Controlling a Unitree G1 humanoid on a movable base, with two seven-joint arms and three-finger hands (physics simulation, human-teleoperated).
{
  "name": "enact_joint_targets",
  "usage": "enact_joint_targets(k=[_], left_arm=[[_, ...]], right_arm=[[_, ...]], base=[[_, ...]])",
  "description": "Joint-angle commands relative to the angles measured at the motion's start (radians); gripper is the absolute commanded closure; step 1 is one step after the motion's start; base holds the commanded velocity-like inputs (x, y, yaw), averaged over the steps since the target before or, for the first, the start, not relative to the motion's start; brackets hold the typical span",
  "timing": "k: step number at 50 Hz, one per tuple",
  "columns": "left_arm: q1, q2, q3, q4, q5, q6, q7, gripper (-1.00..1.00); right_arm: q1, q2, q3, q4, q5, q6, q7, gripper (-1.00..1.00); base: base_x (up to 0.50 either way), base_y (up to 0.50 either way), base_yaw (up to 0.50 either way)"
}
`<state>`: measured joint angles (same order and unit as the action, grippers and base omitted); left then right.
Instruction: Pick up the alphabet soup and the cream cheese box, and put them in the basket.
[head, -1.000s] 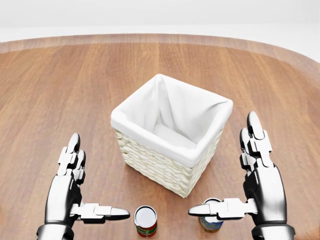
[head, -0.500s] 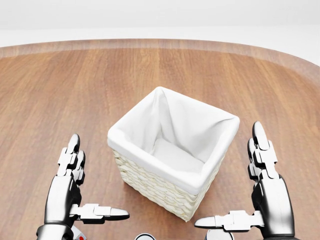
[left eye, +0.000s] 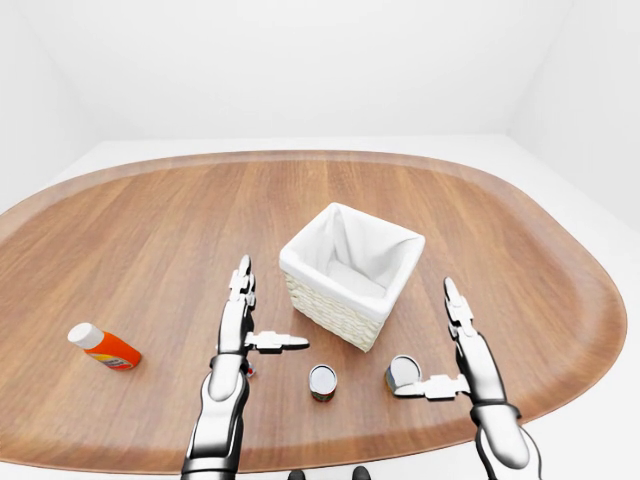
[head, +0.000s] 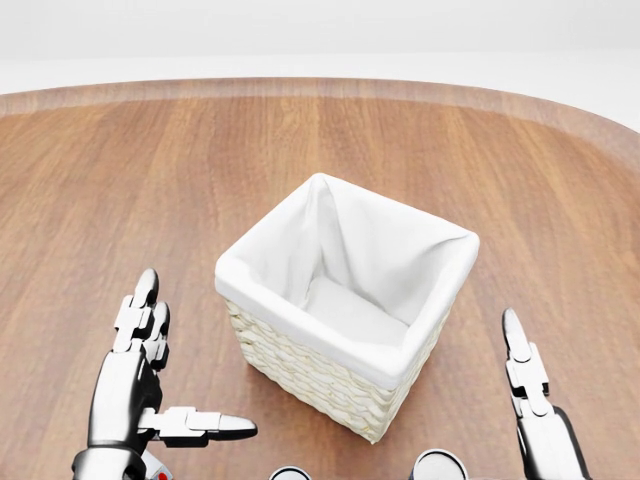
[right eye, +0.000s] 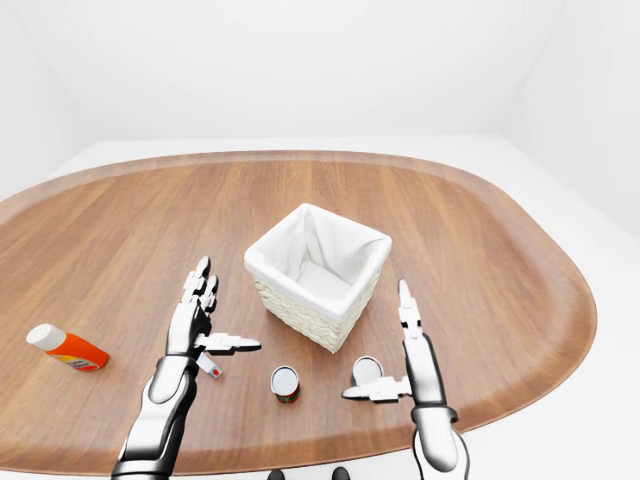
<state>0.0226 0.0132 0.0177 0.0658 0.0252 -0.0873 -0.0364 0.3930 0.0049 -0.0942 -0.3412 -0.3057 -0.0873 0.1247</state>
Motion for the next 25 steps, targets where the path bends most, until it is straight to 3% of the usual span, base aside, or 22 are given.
enact_joint_targets(k=[1, 25], left_arm=[[0.003, 0.0, 0.0, -0.004, -0.004, 0.0, -0.002, -1.0], [0.017, 0.0, 0.004, -0.016, -0.027, 0.0, -0.023, -1.0]], right_arm=[[0.038, 0.004, -0.01, 0.077, -0.068, 0.0, -0.005, -1.0], [-0.044, -0.033, -0.013, 0.373, -0.126, 0.0, -0.1, -1.0]], base=[[0.0, 0.0, 0.0], [0.0, 0.0, 0.0]])
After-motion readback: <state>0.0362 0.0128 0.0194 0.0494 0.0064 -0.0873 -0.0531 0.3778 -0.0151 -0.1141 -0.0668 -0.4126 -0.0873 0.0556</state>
